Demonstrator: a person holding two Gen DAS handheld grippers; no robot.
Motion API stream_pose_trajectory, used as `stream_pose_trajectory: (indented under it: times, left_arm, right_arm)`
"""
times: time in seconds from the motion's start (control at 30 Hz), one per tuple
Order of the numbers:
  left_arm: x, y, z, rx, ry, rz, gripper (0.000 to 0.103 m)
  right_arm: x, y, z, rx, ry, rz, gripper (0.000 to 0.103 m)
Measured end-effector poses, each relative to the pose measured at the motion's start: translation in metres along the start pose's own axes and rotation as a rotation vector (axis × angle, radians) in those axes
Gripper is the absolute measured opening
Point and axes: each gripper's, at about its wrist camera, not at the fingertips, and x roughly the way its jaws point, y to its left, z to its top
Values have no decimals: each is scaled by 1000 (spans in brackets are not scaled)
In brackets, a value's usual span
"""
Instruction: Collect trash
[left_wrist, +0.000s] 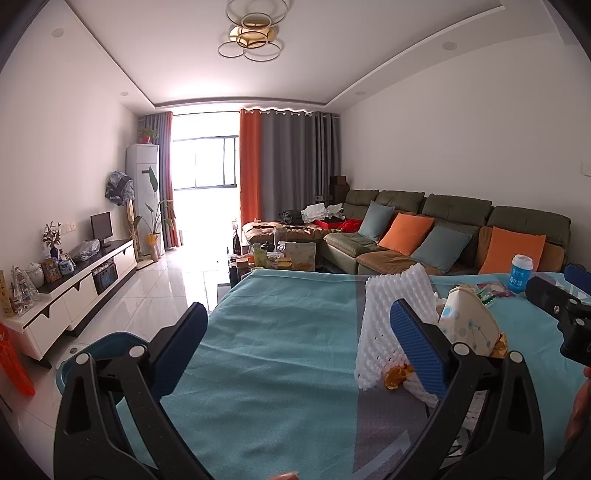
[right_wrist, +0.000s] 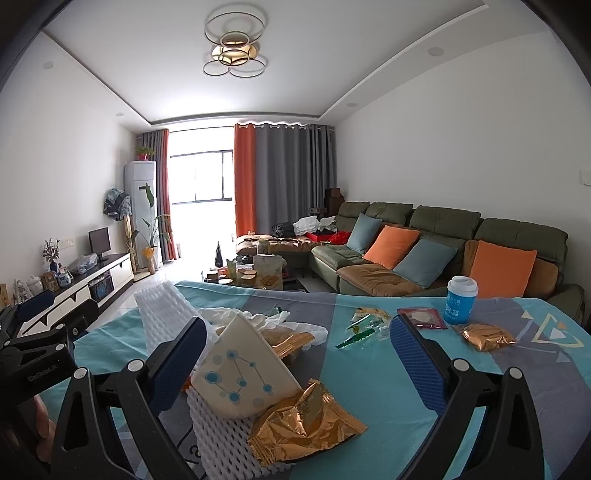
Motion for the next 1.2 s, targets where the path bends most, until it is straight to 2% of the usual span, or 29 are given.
stream_pose_trajectory:
  times: [1.2]
  left_arm:
    - [-5,-2,1,-6,-2,-14,97]
  right_arm:
    - [1,4,2,-6,2,-10,96]
